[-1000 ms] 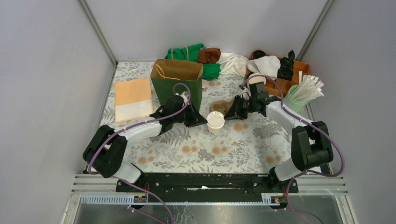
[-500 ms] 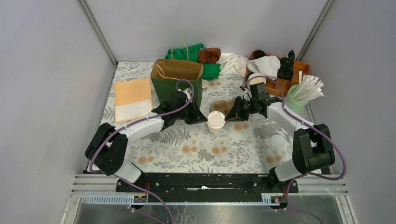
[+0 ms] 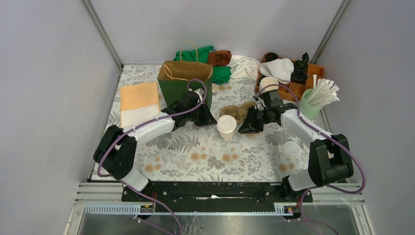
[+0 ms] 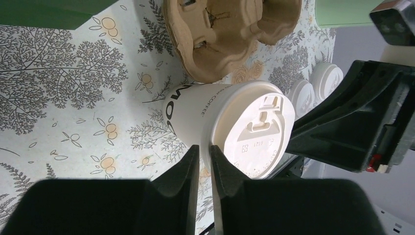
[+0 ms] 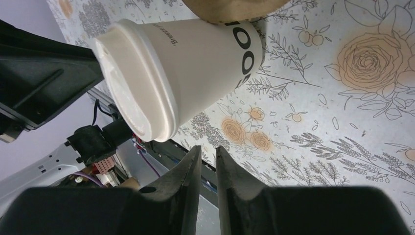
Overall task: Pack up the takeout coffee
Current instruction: Adjust the cup lid on the coffee cup.
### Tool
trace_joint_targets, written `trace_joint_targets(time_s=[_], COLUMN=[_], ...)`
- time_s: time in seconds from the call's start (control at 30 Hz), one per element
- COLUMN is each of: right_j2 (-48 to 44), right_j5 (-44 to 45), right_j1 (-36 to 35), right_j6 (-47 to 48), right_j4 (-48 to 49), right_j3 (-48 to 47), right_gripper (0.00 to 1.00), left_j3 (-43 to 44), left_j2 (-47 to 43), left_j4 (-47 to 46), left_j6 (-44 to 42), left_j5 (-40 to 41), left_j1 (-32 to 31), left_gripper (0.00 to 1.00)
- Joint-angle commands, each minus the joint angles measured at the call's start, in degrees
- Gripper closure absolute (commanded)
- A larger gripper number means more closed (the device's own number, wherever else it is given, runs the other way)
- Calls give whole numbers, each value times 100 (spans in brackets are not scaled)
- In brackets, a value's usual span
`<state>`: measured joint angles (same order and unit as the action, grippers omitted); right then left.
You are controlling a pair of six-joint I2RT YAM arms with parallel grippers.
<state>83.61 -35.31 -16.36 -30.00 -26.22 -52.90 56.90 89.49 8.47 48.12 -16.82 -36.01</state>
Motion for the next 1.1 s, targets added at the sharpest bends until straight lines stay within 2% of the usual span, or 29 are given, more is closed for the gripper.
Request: trace_joint_targets(time_s=[0.0,0.53,0.83,1.07], right_j2=[-44,247,683,6], right_j5=[180,139,-303,-209], right_j1=[-22,318,407,406], right_j6=[109,396,578,298], right_j4=[-353,-285,-14,123], right_j3=[-524,-954,-1214,-532], right_gripper=[75,74,76,71], left_j3=[107,311,-682,-567], left_j2=[-114,-413,-1045,-733], left_j4=[298,181,-415,-800], left_j6=[-213,-33,766,534], left_j5=[199,-143,-126,-349], left_j1=[6,6,-38,20], left_gripper=[82,75,77,77])
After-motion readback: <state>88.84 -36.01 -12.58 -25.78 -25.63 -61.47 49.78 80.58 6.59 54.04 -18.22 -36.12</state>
